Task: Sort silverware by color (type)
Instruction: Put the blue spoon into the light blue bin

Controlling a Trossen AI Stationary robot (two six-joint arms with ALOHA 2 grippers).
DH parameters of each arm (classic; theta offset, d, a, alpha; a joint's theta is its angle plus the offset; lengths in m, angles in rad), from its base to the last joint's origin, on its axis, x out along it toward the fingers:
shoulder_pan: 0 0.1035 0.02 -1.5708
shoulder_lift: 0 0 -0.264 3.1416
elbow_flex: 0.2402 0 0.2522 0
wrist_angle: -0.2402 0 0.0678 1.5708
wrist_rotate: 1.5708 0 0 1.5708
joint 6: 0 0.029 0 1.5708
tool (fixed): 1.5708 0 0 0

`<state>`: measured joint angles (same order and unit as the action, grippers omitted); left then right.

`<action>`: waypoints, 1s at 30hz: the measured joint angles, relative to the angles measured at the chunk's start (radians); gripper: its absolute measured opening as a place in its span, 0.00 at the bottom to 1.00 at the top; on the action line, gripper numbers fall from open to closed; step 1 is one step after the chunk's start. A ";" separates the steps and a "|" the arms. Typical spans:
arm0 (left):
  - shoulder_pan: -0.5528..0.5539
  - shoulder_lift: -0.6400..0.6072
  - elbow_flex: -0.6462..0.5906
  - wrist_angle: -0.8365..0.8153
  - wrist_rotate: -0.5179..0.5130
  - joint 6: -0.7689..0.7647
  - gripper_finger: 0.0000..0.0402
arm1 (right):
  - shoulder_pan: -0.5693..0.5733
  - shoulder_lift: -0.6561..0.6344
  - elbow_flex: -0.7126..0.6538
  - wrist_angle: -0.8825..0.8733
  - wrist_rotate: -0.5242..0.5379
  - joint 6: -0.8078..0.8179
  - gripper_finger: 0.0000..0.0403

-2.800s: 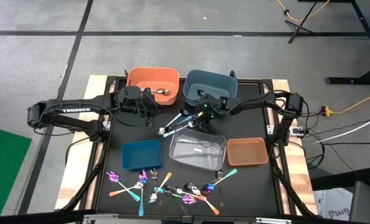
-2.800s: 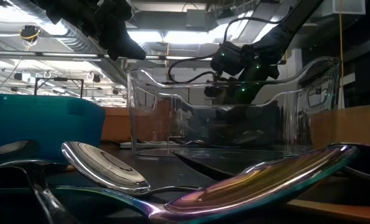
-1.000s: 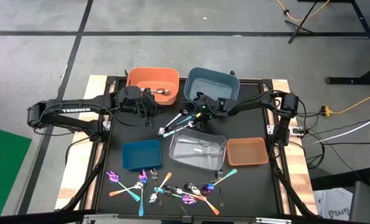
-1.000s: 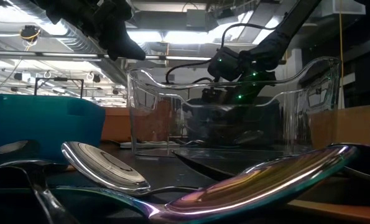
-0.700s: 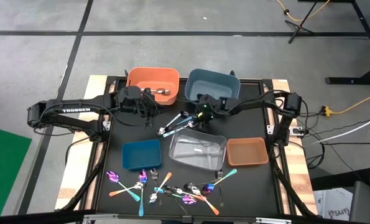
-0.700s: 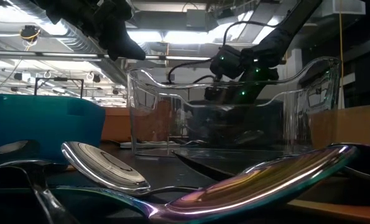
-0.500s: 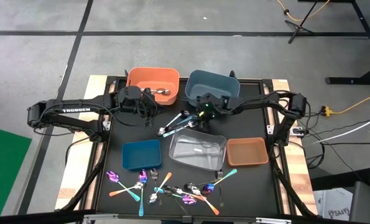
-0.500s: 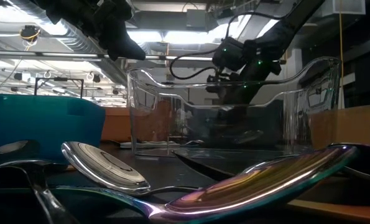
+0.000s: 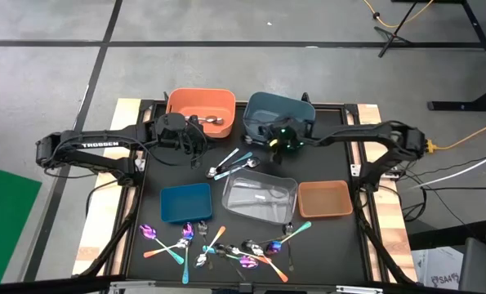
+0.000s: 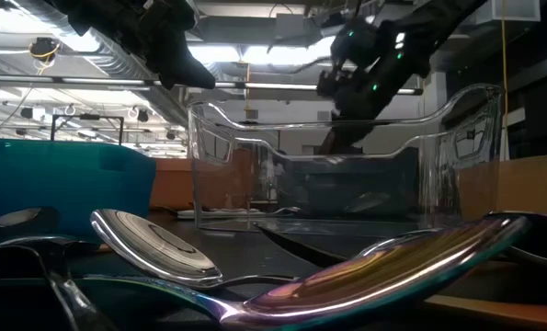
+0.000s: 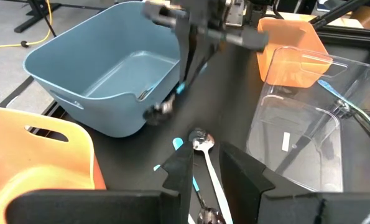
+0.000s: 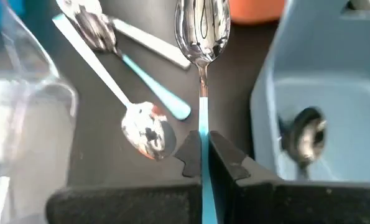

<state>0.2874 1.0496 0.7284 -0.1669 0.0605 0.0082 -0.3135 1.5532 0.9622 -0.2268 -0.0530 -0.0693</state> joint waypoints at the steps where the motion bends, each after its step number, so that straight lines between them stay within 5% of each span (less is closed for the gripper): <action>1: 0.000 0.000 0.000 0.000 0.000 0.000 0.18 | -0.008 -0.024 0.000 -0.014 0.004 -0.008 0.00; 13: 0.000 0.000 0.000 0.000 0.000 0.000 0.18 | -0.193 -0.156 0.001 -0.144 0.062 -0.068 0.00; 30: 0.000 0.000 0.000 0.000 0.000 0.000 0.18 | -0.283 0.025 0.001 -0.157 0.042 -0.156 0.00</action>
<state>0.2871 1.0496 0.7284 -0.1672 0.0605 0.0079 -0.5961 1.5777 0.9630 -0.3842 -0.0109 -0.2253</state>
